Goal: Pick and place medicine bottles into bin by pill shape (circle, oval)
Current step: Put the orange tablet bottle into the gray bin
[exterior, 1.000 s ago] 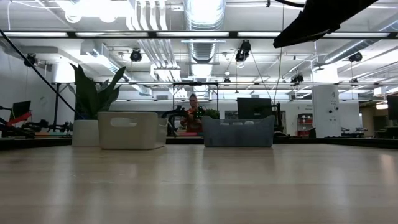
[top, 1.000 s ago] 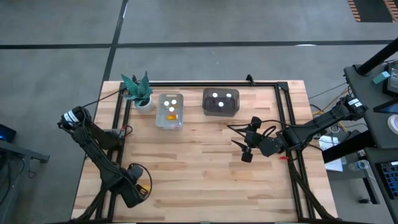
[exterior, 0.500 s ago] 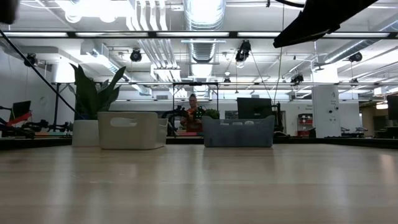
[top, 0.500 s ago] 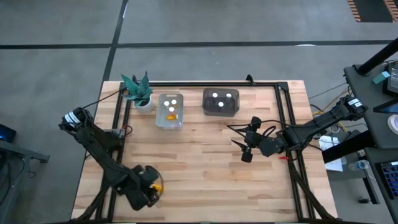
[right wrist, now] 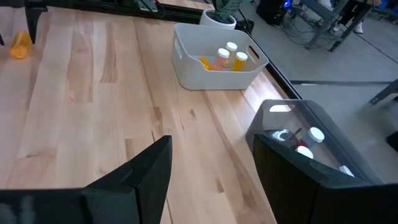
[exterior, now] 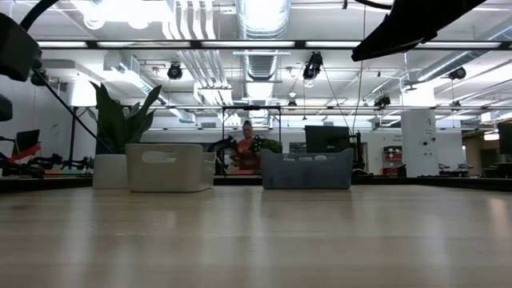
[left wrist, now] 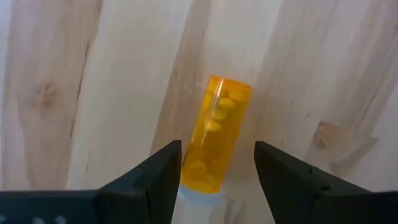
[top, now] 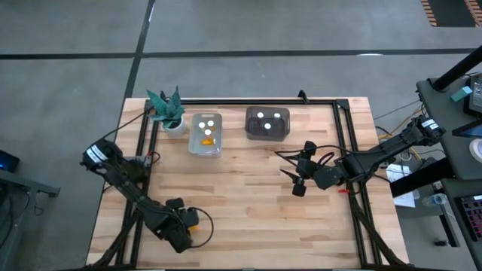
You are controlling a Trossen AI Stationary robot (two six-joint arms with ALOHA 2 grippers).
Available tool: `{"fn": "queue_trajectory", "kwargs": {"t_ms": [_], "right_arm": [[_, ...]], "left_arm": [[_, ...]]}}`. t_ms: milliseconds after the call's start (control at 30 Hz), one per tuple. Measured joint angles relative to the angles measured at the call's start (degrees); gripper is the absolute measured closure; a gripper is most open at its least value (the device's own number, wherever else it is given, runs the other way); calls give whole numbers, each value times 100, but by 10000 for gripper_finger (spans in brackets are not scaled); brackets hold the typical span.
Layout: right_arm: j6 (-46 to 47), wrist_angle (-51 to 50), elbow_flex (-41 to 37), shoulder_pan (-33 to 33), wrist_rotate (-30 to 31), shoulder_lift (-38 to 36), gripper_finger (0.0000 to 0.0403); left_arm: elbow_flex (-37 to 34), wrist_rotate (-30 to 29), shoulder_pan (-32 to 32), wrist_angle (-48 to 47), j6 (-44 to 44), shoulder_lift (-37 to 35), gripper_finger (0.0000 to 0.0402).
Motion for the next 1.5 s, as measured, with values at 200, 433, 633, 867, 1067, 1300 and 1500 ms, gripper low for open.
{"fn": "queue_trajectory", "kwargs": {"t_ms": [200,433,633,867,1067,1300,1500], "right_arm": [[1,-3,0,0,0,0,188],[3,-3,0,0,0,0,188],[8,-3,0,0,-1,0,188],[-3,-11,0,0,0,0,188],[-6,-48,0,0,-2,0,188],[-45,-60,0,0,-2,0,188],[-54,-55,0,0,-2,0,188]], "left_arm": [[0,-63,9,-2,0,0,228],[-7,-74,14,-7,-2,0,299],[2,-79,127,-8,-17,-36,331],[313,-92,589,-56,319,-284,332],[636,-195,1554,-217,1153,-706,333],[959,-974,2992,-496,2202,-1347,333],[963,-1339,4513,-480,3121,-1683,333]]}}
